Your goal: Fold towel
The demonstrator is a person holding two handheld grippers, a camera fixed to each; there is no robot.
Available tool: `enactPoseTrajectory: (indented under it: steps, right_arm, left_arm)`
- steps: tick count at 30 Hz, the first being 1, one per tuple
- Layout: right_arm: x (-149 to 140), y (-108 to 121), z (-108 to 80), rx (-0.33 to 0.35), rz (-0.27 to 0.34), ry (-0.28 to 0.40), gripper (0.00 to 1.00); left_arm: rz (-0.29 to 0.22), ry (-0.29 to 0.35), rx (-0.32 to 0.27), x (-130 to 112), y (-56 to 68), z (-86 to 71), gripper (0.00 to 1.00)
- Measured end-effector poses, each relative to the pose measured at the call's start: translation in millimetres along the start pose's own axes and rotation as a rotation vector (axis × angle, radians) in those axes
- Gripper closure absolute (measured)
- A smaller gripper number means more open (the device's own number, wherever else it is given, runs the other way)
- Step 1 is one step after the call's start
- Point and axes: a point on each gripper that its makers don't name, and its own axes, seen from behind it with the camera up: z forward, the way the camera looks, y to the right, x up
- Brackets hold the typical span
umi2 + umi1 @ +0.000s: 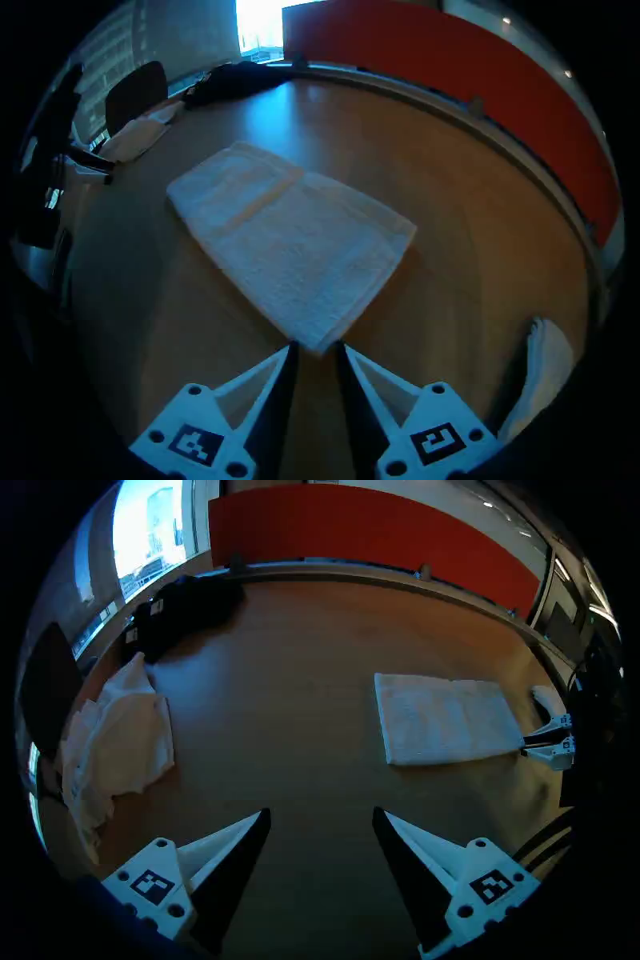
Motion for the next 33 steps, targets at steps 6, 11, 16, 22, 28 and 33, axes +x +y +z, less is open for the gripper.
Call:
enactPoseTrajectory:
  steps: [6,11,16,22,28,33]
  right_arm:
    - [-2,-2,0.7,0.012,0.001,-0.002,0.79]
    - [-1,-1,-0.6,0.008,0.008,0.013,0.8]
    - [4,0,-4.9,0.002,0.009,0.027,0.8]
    - [22,6,-20.2,-0.019,0.005,0.061,0.81]
    - [41,14,-42.3,-0.051,-0.023,0.092,0.82]
    - [56,20,-60.3,-0.074,-0.051,0.114,0.82]
  left_arm:
    - [0.003,-0.001,-0.001,0,0.7,0.2,0.06]
    - [0.006,-0.004,-0.002,-2,2.0,0.3,0.06]
    - [0.008,-0.006,-0.004,-2,3.2,0.6,0.06]
    - [0.009,-0.001,-0.003,2,2.4,1.0,0.06]
    - [0.007,0.005,-0.003,6,2.6,0.7,0.06]
    - [0.009,0.009,-0.004,8,3.3,0.5,0.06]
